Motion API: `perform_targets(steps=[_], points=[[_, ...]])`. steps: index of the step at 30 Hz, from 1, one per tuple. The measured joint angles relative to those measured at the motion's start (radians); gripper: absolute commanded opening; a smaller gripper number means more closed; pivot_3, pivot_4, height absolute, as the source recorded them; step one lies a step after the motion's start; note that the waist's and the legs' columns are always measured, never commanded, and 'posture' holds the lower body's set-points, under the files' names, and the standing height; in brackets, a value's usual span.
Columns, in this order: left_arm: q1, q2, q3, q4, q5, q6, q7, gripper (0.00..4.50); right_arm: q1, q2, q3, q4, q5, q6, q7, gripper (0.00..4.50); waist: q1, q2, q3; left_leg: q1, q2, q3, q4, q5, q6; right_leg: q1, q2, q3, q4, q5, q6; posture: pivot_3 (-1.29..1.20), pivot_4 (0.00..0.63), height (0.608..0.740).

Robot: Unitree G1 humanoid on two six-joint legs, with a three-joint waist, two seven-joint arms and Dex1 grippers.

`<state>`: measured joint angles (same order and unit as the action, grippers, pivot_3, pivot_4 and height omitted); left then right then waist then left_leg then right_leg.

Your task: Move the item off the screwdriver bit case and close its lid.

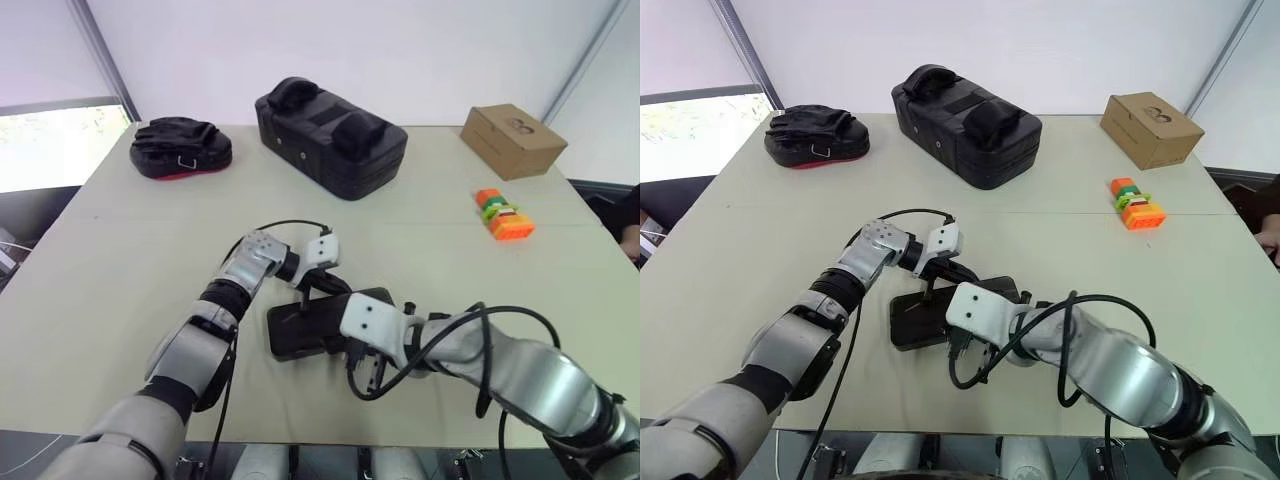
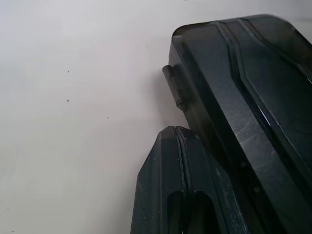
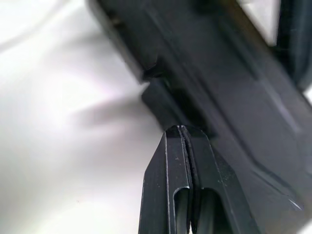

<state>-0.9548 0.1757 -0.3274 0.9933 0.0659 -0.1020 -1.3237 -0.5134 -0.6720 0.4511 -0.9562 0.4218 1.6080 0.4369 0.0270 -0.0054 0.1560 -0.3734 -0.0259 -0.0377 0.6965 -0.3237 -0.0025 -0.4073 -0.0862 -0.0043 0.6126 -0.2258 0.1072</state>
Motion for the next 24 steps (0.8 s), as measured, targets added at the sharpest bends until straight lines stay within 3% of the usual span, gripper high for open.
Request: perform_targets(steps=[9,24], points=[[0.005,0.02,-0.001,-0.015,0.001,0.03,-0.046,0.0,0.002,0.083,-0.025,0.011,0.048,0.0,-0.003,0.04,-0.017,0.0,0.0,0.0,0.0,0.001,-0.004,0.0,0.0,-0.002,-0.001,0.0,0.0,0.0,0.001,0.0,0.15,0.74],[0.053,0.05,-0.001,-0.131,0.0,0.116,-0.094,0.0,0.006,0.094,0.037,0.086,0.056,-0.088,-0.048,0.04,-0.023,0.0,0.0,0.0,0.001,0.0,-0.016,0.0,0.0,-0.007,0.001,0.0,0.0,-0.002,-0.002,0.0,0.15,0.74]])
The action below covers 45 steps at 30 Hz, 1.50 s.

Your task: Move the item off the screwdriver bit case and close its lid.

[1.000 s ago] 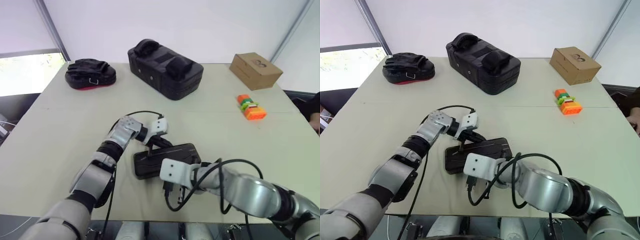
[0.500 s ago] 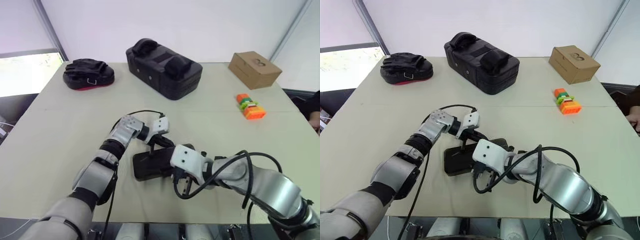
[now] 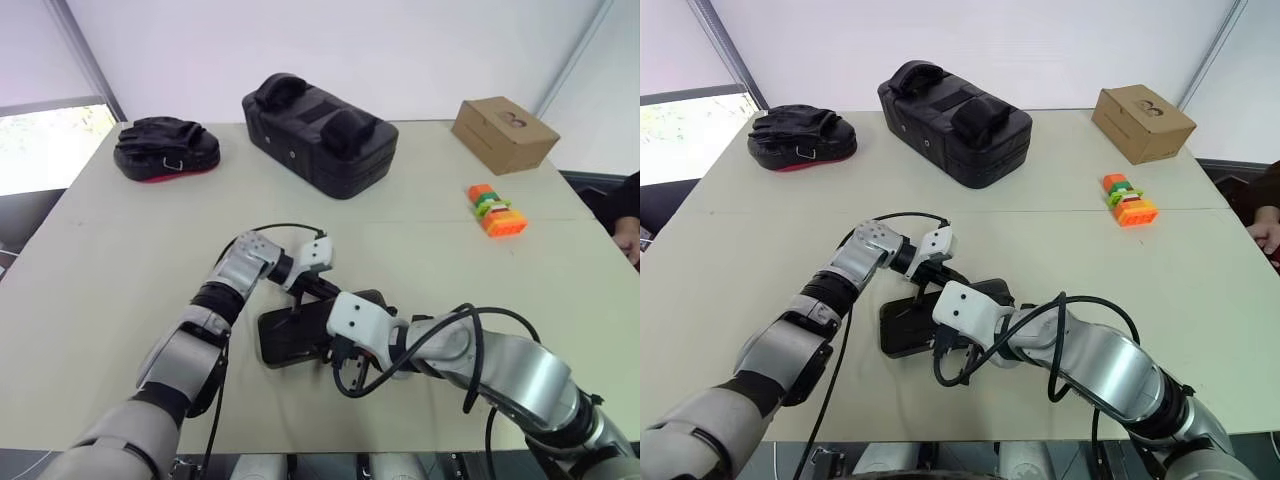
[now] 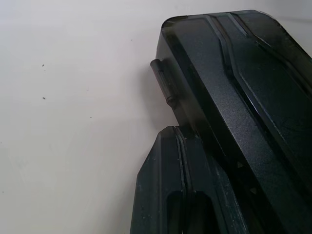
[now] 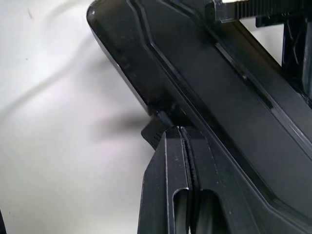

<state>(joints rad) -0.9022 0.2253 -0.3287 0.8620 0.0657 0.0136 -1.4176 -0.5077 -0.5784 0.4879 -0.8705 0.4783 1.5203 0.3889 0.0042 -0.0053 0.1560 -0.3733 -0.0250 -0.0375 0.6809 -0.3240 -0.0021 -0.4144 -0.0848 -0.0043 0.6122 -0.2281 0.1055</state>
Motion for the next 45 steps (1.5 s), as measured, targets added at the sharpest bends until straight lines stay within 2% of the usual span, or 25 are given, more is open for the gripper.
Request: perform_targets(steps=[4,7,14,17,27,39,45], points=[[0.0,-0.007,0.0,-0.003,0.0,0.001,0.002,0.0,0.001,-0.047,-0.062,0.0,0.041,0.008,0.056,0.04,0.003,0.0,0.0,-0.001,0.0,0.0,0.0,0.0,0.001,0.0,0.0,0.0,-0.001,0.0,0.001,0.0,0.15,0.74],[0.0,-0.009,0.0,-0.003,0.0,0.0,0.003,0.0,0.013,-0.096,-0.173,-0.015,0.098,0.019,0.127,0.04,0.006,0.0,0.0,-0.001,0.0,0.0,0.0,-0.001,0.001,0.0,0.0,0.0,-0.002,0.0,0.001,0.0,0.15,0.74],[-0.001,-0.008,0.0,-0.001,0.0,0.0,0.003,0.0,0.05,-0.109,-0.187,-0.027,0.134,0.004,0.152,0.04,0.006,0.0,0.0,-0.001,0.0,0.0,0.0,-0.001,0.002,0.0,-0.001,0.0,-0.002,-0.001,0.001,0.0,0.15,0.74],[0.0,-0.008,0.0,-0.002,0.0,0.0,0.002,0.0,0.047,-0.074,-0.185,-0.026,0.145,-0.001,0.15,0.04,0.006,0.0,0.0,-0.001,0.0,0.0,0.0,-0.001,0.002,0.0,-0.001,0.0,-0.002,-0.001,0.001,0.0,0.15,0.74],[0.004,-0.006,0.0,-0.018,0.0,0.009,-0.001,0.0,0.048,-0.024,-0.034,0.035,0.127,-0.062,0.104,0.04,0.005,0.0,0.0,-0.001,0.0,0.001,0.0,-0.001,0.002,-0.001,-0.001,0.0,-0.001,-0.001,0.001,0.0,0.15,0.74],[0.034,0.012,0.0,-0.089,-0.007,0.049,-0.002,0.0,-0.021,-0.079,0.175,0.135,-0.023,-0.2,0.06,0.04,-0.002,0.0,0.0,-0.002,0.0,0.001,-0.001,-0.001,0.002,-0.003,-0.001,0.0,-0.001,-0.001,0.001,0.0,0.15,0.74],[0.065,0.033,0.0,-0.15,-0.012,0.114,-0.016,0.0,-0.065,-0.059,0.255,0.156,-0.076,-0.233,0.048,0.04,-0.019,-0.001,0.001,-0.001,0.002,0.001,-0.001,-0.001,0.002,-0.003,0.002,0.0,0.0,-0.001,0.001,0.0,0.15,0.74]])
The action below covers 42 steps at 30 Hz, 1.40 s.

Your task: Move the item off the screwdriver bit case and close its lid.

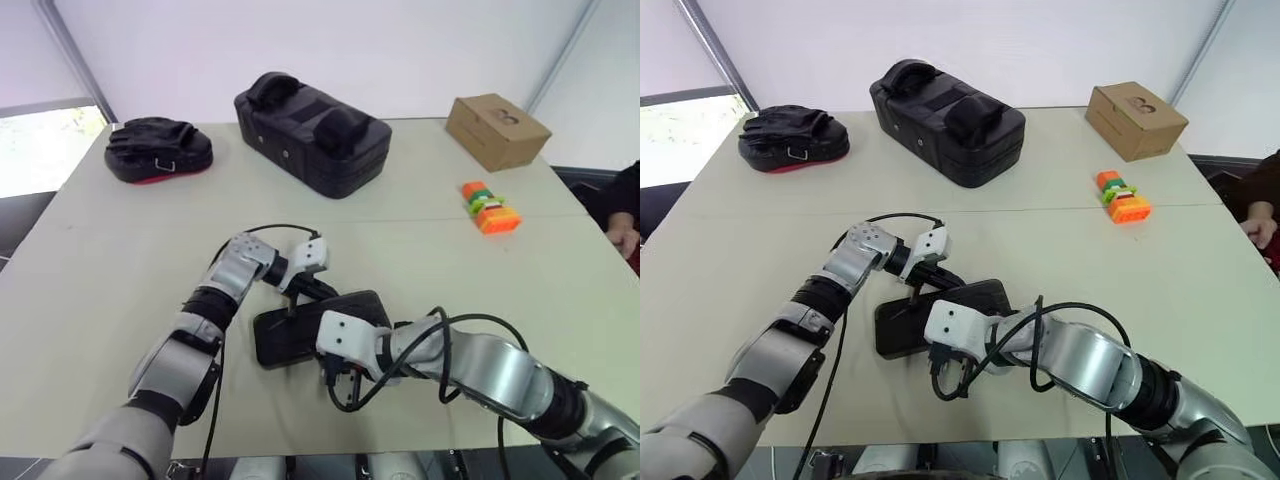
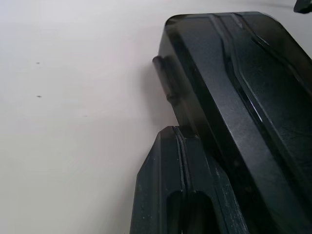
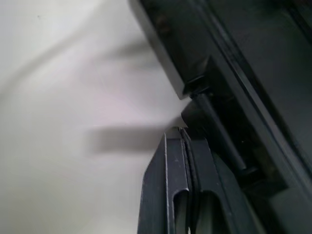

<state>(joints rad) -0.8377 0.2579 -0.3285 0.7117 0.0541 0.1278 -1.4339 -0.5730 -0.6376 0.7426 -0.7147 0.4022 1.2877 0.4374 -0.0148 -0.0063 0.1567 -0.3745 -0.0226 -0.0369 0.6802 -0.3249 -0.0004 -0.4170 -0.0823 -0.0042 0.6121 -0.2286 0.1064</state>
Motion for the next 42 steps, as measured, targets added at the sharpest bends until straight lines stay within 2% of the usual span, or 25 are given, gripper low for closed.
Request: perform_targets(steps=[19,25,29,30,34,38,39,40,42], points=[[0.044,0.063,-0.013,-0.144,0.003,0.153,-0.011,0.0,-0.138,0.021,0.196,-0.019,-0.085,0.032,-0.062,0.04,-0.016,0.0,0.0,0.001,0.003,0.0,-0.001,0.0,0.0,-0.003,0.004,0.0,0.004,-0.001,-0.004,0.0,0.15,0.74],[0.048,0.076,-0.013,-0.163,0.004,0.18,-0.011,0.0,-0.138,0.035,0.217,-0.019,-0.099,0.032,-0.092,0.04,-0.028,0.0,0.0,0.002,0.003,-0.001,-0.001,0.0,0.0,-0.003,0.004,0.0,0.004,-0.001,-0.004,0.0,0.15,0.74],[0.041,0.065,-0.012,-0.132,0.009,0.122,-0.009,0.0,-0.128,0.036,0.197,-0.021,-0.091,0.042,-0.091,0.04,-0.025,0.0,0.0,0.002,0.003,-0.001,-0.001,0.0,0.0,-0.002,0.004,0.0,0.004,-0.001,-0.004,0.0,0.15,0.74],[0.033,0.053,-0.012,-0.107,0.013,0.098,-0.003,0.0,-0.112,0.036,0.171,-0.026,-0.08,0.057,-0.087,0.04,-0.022,0.0,0.0,0.002,0.003,-0.001,0.0,0.0,0.0,-0.002,0.003,0.0,0.004,0.0,-0.004,0.0,0.15,0.74],[-0.013,-0.03,-0.005,0.021,0.006,-0.013,0.054,0.0,0.014,0.027,-0.104,-0.071,0.024,0.182,0.0,0.04,0.029,0.0,0.0,0.0,-0.001,-0.001,0.003,0.0,0.0,0.002,0.0,0.0,0.0,-0.001,-0.004,0.0,0.15,0.74],[-0.019,-0.047,0.048,0.082,-0.042,-0.028,0.064,0.0,0.203,0.092,-0.612,-0.23,0.238,0.304,0.18,0.04,0.032,0.0,0.0,-0.001,-0.004,-0.001,0.003,-0.002,0.003,0.004,-0.005,0.0,-0.003,0.0,-0.002,0.0,0.15,0.74],[-0.015,-0.045,0.056,0.083,-0.049,-0.026,0.065,0.0,0.22,0.096,-0.661,-0.248,0.271,0.313,0.202,0.04,0.03,0.0,0.0,-0.001,-0.005,-0.001,0.003,-0.002,0.004,0.004,-0.005,0.0,-0.003,0.0,-0.001,0.0,0.15,0.74],[-0.005,-0.044,0.074,0.071,-0.066,-0.019,0.069,0.0,0.266,0.104,-0.774,-0.267,0.357,0.32,0.238,0.04,0.029,0.0,0.0,-0.001,-0.005,0.0,0.003,-0.003,0.005,0.003,-0.005,0.0,-0.003,0.0,-0.001,0.0,0.15,0.74],[0.027,-0.034,0.104,0.036,-0.095,0.0,0.082,0.0,0.304,0.09,-0.915,-0.272,0.471,0.32,0.291,0.04,0.028,0.0,0.003,-0.001,-0.005,0.0,0.002,-0.003,0.006,0.003,-0.006,0.0,-0.003,-0.001,0.0,0.0,0.15,0.74]])
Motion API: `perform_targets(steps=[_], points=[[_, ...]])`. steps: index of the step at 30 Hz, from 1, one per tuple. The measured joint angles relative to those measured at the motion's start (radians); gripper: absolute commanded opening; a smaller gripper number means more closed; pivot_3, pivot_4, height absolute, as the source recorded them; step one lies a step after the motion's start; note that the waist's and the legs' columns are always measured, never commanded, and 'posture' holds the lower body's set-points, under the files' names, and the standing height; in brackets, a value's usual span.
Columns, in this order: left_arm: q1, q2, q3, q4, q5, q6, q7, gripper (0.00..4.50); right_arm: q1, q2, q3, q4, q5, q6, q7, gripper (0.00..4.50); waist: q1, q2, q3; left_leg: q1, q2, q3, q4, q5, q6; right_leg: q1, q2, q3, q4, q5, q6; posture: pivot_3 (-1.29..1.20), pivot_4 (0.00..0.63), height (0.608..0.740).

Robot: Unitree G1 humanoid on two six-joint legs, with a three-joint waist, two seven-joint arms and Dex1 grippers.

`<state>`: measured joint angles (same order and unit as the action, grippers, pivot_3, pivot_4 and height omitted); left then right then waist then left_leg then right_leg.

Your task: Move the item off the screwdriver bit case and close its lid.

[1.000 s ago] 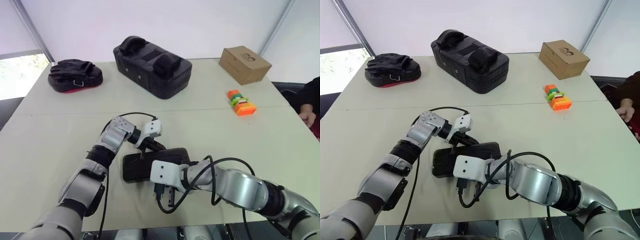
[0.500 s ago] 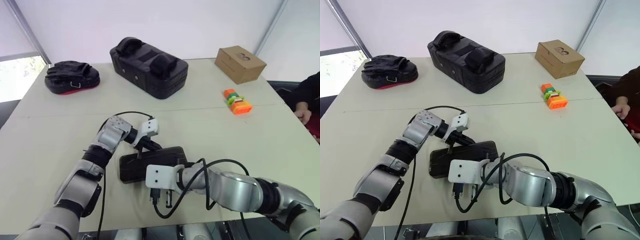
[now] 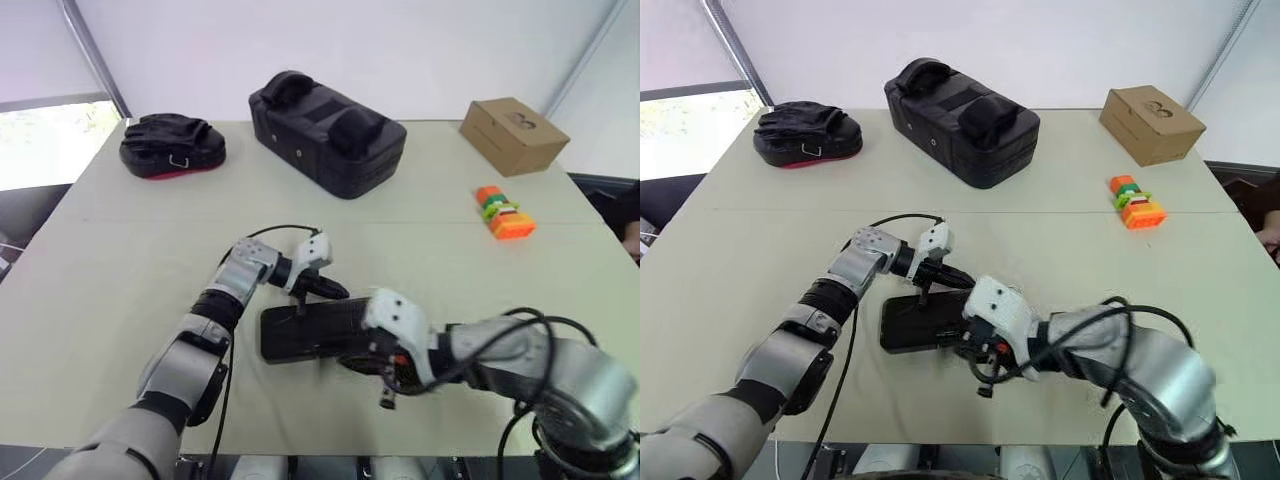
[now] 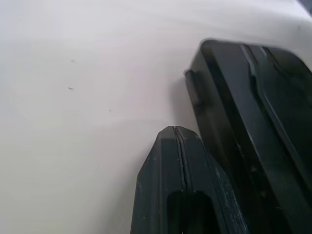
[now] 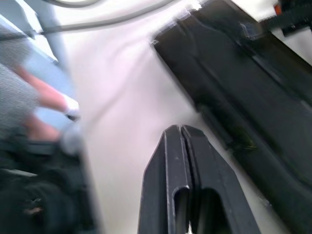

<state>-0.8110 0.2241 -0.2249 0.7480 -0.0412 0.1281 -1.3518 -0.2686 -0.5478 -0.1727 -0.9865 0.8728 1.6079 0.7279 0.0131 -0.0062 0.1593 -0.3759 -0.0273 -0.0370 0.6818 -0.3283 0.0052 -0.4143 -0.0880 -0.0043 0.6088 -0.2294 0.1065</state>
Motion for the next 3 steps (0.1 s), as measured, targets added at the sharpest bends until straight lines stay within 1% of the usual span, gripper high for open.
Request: perform_targets(steps=[1,3], points=[[0.028,0.014,0.024,-0.044,-0.02,0.018,0.02,0.0,-0.003,-0.01,-0.102,0.016,0.073,0.0,0.034,0.04,-0.004,-0.001,0.004,0.0,0.0,0.001,0.0,0.0,0.0,-0.002,0.0,0.0,0.0,0.0,0.0,0.0,0.15,0.74],[0.087,0.045,0.078,-0.135,-0.06,0.073,0.073,0.0,-0.04,-0.031,-0.228,0.089,0.122,-0.013,0.047,0.04,-0.013,-0.004,0.008,-0.001,0.002,0.002,0.0,0.0,0.0,-0.004,0.001,0.002,0.003,0.0,0.0,0.0,0.15,0.74]])
